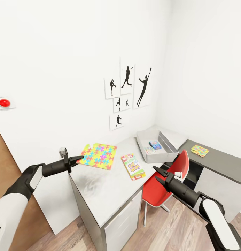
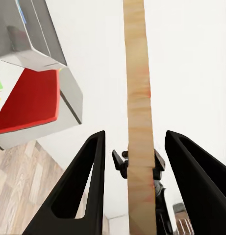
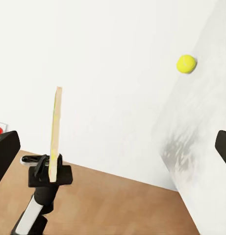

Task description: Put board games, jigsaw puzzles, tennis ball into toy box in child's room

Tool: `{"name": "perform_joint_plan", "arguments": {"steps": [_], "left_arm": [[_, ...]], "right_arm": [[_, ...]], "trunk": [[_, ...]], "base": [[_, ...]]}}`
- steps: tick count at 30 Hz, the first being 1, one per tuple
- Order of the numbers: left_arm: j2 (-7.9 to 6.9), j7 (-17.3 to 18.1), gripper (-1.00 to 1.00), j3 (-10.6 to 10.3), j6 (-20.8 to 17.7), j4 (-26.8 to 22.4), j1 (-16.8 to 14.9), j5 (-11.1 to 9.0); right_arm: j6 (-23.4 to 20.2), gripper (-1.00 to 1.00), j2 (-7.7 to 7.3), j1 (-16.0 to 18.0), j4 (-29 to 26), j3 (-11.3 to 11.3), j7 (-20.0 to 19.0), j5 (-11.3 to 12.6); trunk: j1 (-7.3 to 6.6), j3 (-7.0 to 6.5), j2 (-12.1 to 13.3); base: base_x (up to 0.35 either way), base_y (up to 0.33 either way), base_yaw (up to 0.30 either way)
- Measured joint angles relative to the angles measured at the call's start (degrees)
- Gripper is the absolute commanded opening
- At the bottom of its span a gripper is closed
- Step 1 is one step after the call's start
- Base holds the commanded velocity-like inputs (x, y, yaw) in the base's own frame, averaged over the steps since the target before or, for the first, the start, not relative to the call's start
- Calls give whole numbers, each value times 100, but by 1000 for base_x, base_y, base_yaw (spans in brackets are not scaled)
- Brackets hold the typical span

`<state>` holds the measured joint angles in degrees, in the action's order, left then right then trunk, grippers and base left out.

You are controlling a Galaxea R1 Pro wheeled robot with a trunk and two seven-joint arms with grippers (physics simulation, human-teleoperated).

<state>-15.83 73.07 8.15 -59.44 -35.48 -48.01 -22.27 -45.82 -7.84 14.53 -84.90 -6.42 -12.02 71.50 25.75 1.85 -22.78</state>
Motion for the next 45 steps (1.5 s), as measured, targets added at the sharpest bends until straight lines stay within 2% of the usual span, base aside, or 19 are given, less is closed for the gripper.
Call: {"name": "perform_joint_plan", "arguments": {"steps": [3, 8, 17, 26, 41, 42, 45], "left_arm": [[97, -19, -100, -1, 7, -2, -110, 13], [133, -26, -100, 0, 12, -1, -212, 16], [150, -27, -100, -18, 39, 6, -278, 10], [151, -15, -100, -7, 70, -7, -274, 8], [167, -11, -100, -9, 27, -382, -274, 0], [230, -16, -100, -14, 43, -387, -268, 2], [358, -20, -100, -22, 62, -389, -265, 7]], "right_arm": [[-3, 100, -11, 0, 12, 0, 0, 0], [-1, 100, -16, 0, 23, -1, 0, 0], [13, 100, 48, 0, 24, -9, 1, -9], [7, 100, 39, 0, 17, 19, 1, -9], [-4, 100, 29, 0, -128, 67, 9, -3], [-10, 100, 9, 0, -329, 74, 8, 11], [-34, 100, -16, 0, -477, 72, 17, 3]], "trunk": [[0, 0, 0], [0, 0, 0], [0, 0, 0], [0, 0, 0], [0, 0, 0], [0, 0, 0], [0, 0, 0]], "base": [[0, 0, 0], [0, 0, 0], [0, 0, 0], [1, 0, 0], [57, -7, 0], [1, 0, 0], [0, 0, 0]]}}
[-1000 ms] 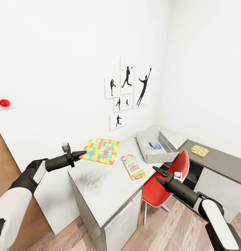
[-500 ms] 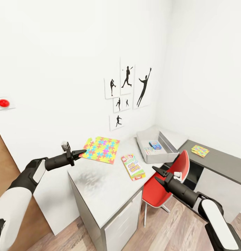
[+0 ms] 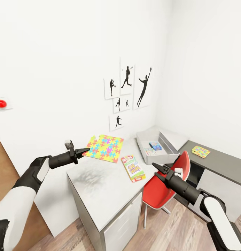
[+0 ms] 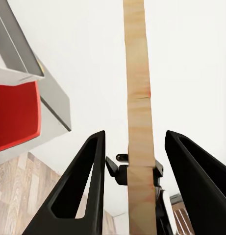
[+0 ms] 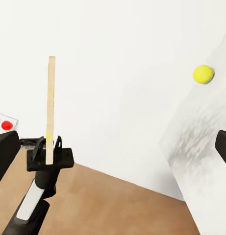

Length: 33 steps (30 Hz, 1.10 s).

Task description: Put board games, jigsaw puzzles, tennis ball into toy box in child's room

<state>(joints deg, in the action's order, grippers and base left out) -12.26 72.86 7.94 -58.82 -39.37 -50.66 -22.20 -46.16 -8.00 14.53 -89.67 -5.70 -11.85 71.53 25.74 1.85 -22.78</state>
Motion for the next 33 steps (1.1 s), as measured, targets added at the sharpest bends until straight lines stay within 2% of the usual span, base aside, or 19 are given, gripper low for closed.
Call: {"name": "perform_joint_plan", "arguments": {"steps": [4, 7, 12, 17, 21, 25, 28, 33], "left_arm": [[52, -12, -100, -30, 29, 0, 0, 6], [61, -10, -100, -126, 35, 0, 0, 4], [68, -13, -100, -189, 33, 0, 1, 3], [103, -9, -100, -192, 26, 0, 1, 3], [108, -7, -100, -192, 21, 0, 0, 3], [109, -6, -100, -193, 16, 0, 1, -1], [109, -6, -100, -191, 16, 1, -4, -6], [109, -6, -100, -191, 15, 1, -7, -6]], "right_arm": [[-83, 100, -14, 15, -41, 0, 55, 2], [-378, 100, -19, 199, -49, -17, 221, 11], [-990, 100, -19, 809, -44, -72, 908, 31], [-1206, 100, -28, 1381, -14, -88, 1330, 7], [-1244, 100, -71, 1644, 0, -98, 1412, -6], [-1255, 100, -263, 1829, 15, -121, 1444, -11], [-1259, 100, -354, 1950, 23, -133, 1497, -12], [-1259, 100, -389, 2160, 121, -141, 1550, 8]], "trunk": [[0, 0, 0], [0, 0, 0], [-1, -1, 0], [0, -1, 0], [0, 0, 0], [-1, 0, 0], [-1, 0, 0], [-1, 0, 0]], "base": [[0, -1, 0], [5, -55, 0], [64, -108, 0], [35, -43, 0], [6, -7, 0], [41, -106, 0], [80, -238, 0], [102, -276, 0]]}}
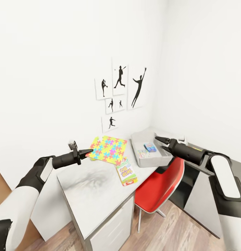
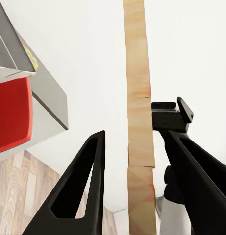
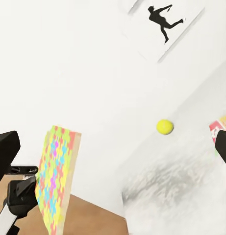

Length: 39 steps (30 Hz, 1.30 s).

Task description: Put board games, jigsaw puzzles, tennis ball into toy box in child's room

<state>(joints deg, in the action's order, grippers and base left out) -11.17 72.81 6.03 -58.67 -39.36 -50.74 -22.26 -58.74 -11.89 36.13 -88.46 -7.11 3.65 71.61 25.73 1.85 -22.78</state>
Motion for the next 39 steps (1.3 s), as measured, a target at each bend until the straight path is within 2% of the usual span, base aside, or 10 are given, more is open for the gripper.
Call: {"name": "perform_joint_plan", "arguments": {"steps": [3, 7, 11, 24, 29, 39], "left_arm": [[0, 0, -100, 0, -5, -4, -6, -1], [0, 0, -100, 0, -8, -7, -9, -1], [1, 0, -100, 0, -14, -9, -10, -7], [86, -2, -100, 0, -28, -113, -12, -2], [102, -7, -100, 1, -6, -115, -11, 9], [183, -207, -100, 17, -13, -200, -11, -2]], "right_arm": [[5, 100, -4, 19, 20, -59, 6, 19], [1, 100, -5, 7, 22, -260, 8, 37], [1, 100, 0, 2, 26, -323, 8, 44], [1, 100, 8, -15, 40, -334, 8, 41], [8, 100, 23, -22, 41, -308, 8, 43], [3, 100, 54, -21, 33, -286, 8, 51]], "trunk": [[0, 0, 0], [-1, -2, 0], [-1, -19, -1], [-1, -94, -5], [0, -103, -3], [2, -104, -5]], "base": [[120, -283, 0], [147, -280, -40], [167, -247, -167], [169, -44, -202], [241, -35, -42], [23, -143, -2]]}}
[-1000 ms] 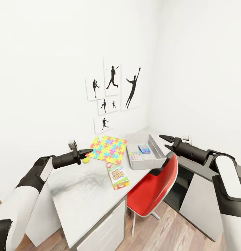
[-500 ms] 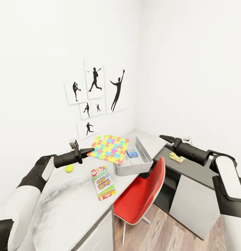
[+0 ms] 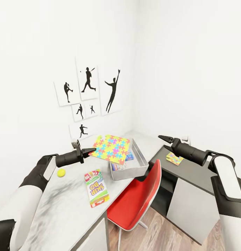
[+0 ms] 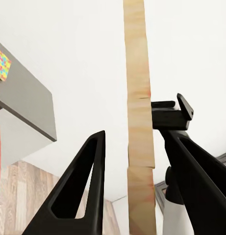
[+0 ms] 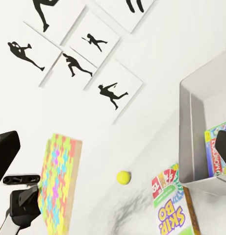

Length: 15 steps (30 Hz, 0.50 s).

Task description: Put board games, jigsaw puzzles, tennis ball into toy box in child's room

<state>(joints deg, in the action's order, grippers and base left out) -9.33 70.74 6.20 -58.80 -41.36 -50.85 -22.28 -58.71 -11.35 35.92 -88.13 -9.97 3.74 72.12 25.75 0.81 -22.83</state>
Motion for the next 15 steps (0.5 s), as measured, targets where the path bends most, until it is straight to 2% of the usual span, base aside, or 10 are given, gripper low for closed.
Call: {"name": "perform_joint_plan", "arguments": {"steps": [6, 15], "left_arm": [[1, -10, -100, 1, 0, -3, 0, 3], [8, -15, -100, -3, 1, -4, 1, 8]], "right_arm": [[0, 100, 25, -10, -9, 0, 0, 3], [4, 100, 43, -5, -11, 4, 0, -3]], "trunk": [[-1, 0, 0], [-2, 0, 0]], "base": [[22, -24, 0], [185, -179, 0]]}}
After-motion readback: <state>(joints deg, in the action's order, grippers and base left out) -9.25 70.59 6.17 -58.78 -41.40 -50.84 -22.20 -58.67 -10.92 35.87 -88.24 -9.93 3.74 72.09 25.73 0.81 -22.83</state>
